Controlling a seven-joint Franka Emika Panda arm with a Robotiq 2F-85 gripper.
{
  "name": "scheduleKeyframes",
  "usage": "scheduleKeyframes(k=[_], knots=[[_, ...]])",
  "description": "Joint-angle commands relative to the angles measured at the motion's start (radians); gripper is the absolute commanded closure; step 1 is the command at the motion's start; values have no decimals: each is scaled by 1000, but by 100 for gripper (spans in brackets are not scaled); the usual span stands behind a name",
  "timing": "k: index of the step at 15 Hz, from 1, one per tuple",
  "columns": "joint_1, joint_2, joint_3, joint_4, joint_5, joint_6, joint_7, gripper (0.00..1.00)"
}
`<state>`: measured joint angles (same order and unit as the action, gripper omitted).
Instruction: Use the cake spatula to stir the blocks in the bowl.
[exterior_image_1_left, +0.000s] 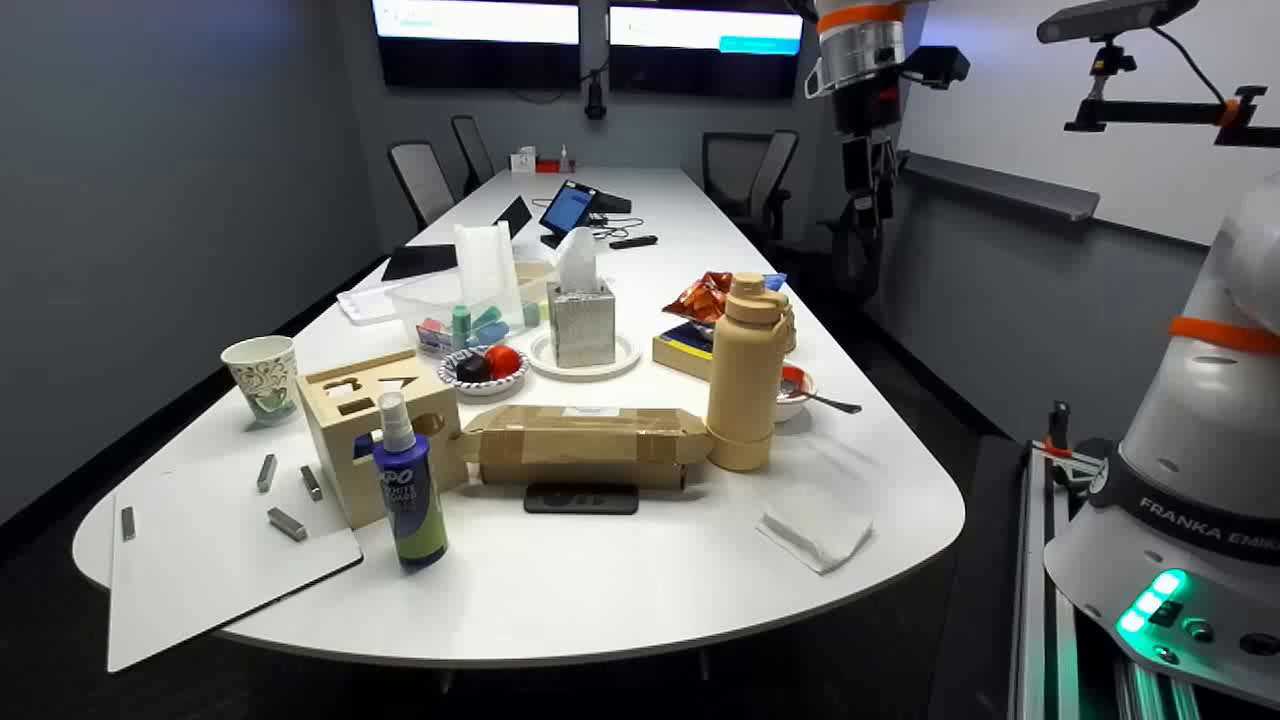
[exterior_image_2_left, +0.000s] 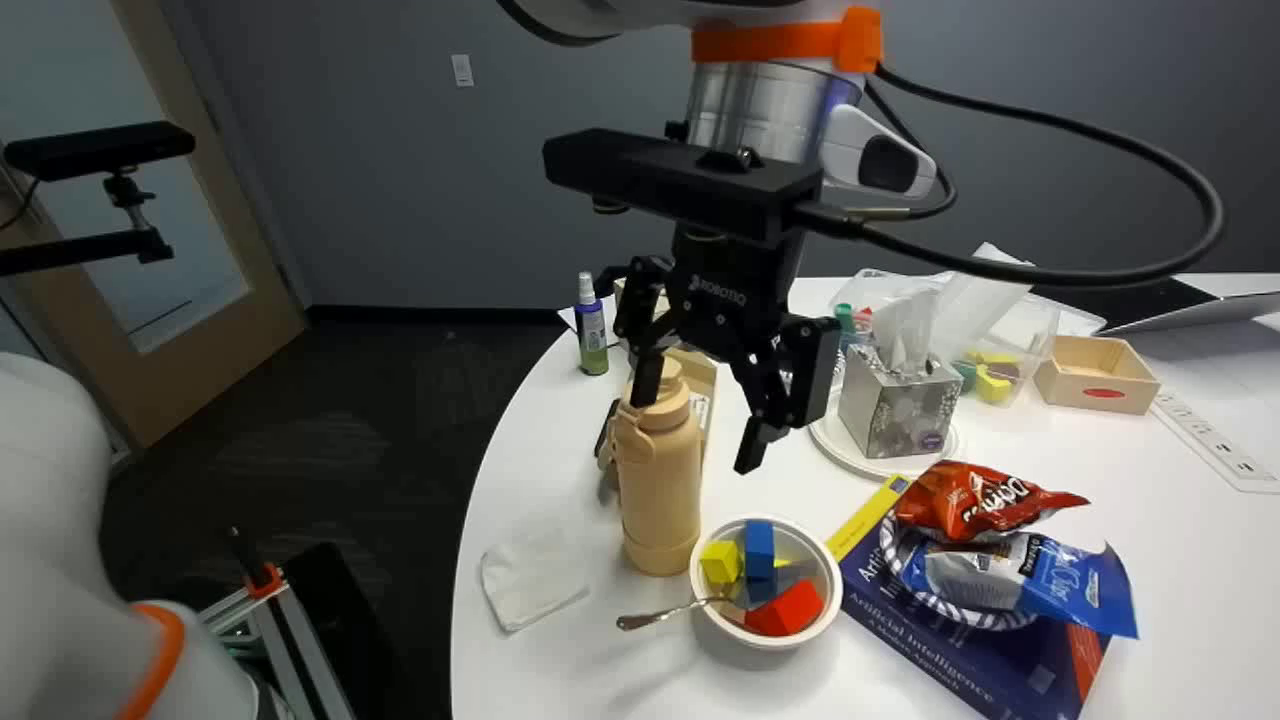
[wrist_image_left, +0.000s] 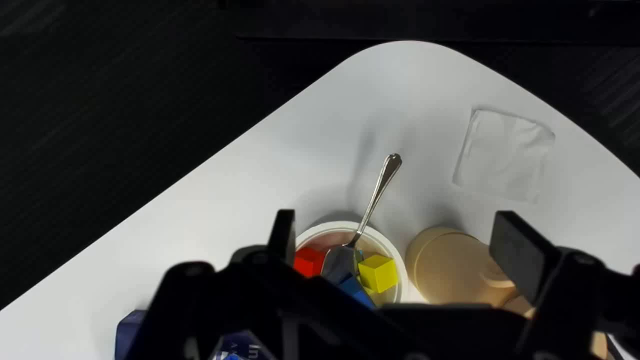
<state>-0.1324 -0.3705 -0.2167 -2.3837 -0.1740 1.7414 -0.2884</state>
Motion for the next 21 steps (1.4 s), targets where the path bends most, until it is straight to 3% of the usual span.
scheduleKeyframes(k=[1,3,11,17,21], knots=[[-4,1,4,2,2,-3,-1,0],[-4,1,4,3,2,-3,-1,0],[-26,117,-91,-16,246,38,-90,0],[-70,271,-143,-48,419,196,-200,0],[-101,391,-131,-36,531,261,-273,0]])
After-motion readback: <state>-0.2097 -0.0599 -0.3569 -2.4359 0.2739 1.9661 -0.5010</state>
